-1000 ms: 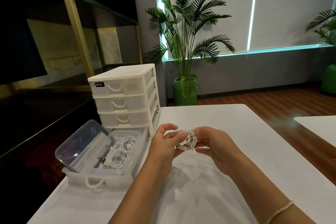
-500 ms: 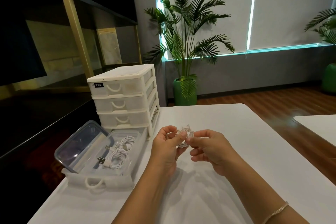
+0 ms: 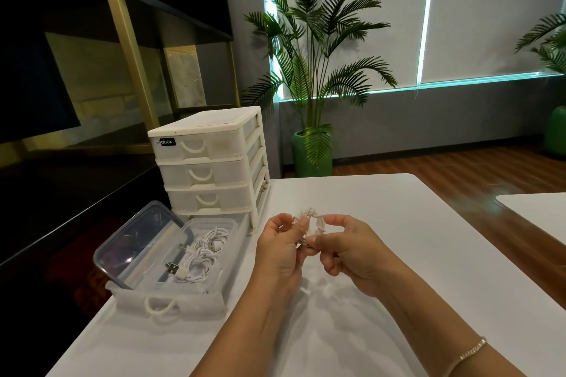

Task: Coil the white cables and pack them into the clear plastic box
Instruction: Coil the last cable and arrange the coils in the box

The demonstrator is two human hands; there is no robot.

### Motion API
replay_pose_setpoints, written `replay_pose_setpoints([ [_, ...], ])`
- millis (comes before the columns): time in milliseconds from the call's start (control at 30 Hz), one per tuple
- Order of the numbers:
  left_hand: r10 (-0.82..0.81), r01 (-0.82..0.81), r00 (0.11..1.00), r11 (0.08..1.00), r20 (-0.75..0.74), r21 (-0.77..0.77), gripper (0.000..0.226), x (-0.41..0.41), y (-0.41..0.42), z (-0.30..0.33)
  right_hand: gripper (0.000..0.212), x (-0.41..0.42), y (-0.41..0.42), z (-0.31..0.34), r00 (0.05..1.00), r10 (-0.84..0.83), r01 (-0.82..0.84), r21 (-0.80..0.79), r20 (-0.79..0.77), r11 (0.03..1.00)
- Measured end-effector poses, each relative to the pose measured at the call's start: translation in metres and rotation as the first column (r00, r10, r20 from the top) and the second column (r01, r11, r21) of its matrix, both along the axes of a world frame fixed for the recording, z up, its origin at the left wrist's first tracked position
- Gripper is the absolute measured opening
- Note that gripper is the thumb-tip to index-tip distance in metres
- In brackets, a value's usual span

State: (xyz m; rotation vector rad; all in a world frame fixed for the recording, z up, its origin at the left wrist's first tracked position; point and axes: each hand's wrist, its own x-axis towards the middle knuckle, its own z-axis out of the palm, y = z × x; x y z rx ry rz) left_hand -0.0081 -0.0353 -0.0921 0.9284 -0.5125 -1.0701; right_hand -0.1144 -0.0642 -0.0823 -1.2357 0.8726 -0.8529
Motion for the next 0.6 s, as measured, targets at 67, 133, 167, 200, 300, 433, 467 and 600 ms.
replay_pose_setpoints([
  [67,0.016,-0.016,0.999,1.0,-0.038,0.006,0.02,-0.0005,0.0003,0.0008,0.049,0.0023,0.002,0.0,1.0,0.009,-0.009,-0.016,-0.011,1.0],
  [133,0.024,-0.024,0.996,1.0,-0.084,0.002,0.02,-0.001,0.001,0.0024,0.048,0.0039,0.0037,0.0012,0.999,0.004,-0.005,-0.041,-0.035,0.999],
  [167,0.021,-0.021,0.994,1.0,-0.104,0.0,0.02,-0.0016,0.0014,0.0035,0.048,0.0041,0.0042,0.0019,0.999,0.001,-0.004,-0.052,-0.047,0.999],
  [200,0.016,-0.016,0.993,1.0,-0.121,0.0,0.019,-0.0025,0.0019,0.0043,0.048,0.0037,0.0044,0.0024,0.998,0.0,-0.004,-0.063,-0.06,0.998],
  [300,-0.008,0.008,0.989,1.0,-0.149,-0.005,0.018,-0.004,0.0042,0.0059,0.047,0.0023,0.0043,0.003,0.995,-0.001,-0.009,-0.098,-0.099,0.995],
  [433,-0.04,0.037,0.987,0.999,-0.153,-0.022,0.018,-0.0026,0.0045,0.0058,0.04,0.0021,0.003,0.0012,0.994,0.0,-0.014,-0.131,-0.11,0.991],
  [467,-0.054,0.051,0.988,0.998,-0.144,-0.022,0.02,-0.0024,0.0044,0.0058,0.04,0.0017,0.0027,0.0006,0.993,0.0,-0.017,-0.145,-0.118,0.989],
  [600,-0.108,0.104,0.987,0.994,-0.122,-0.038,0.025,-0.0026,0.0038,0.0066,0.045,-0.0026,0.0011,0.0002,0.982,-0.017,-0.021,-0.197,-0.187,0.98],
])
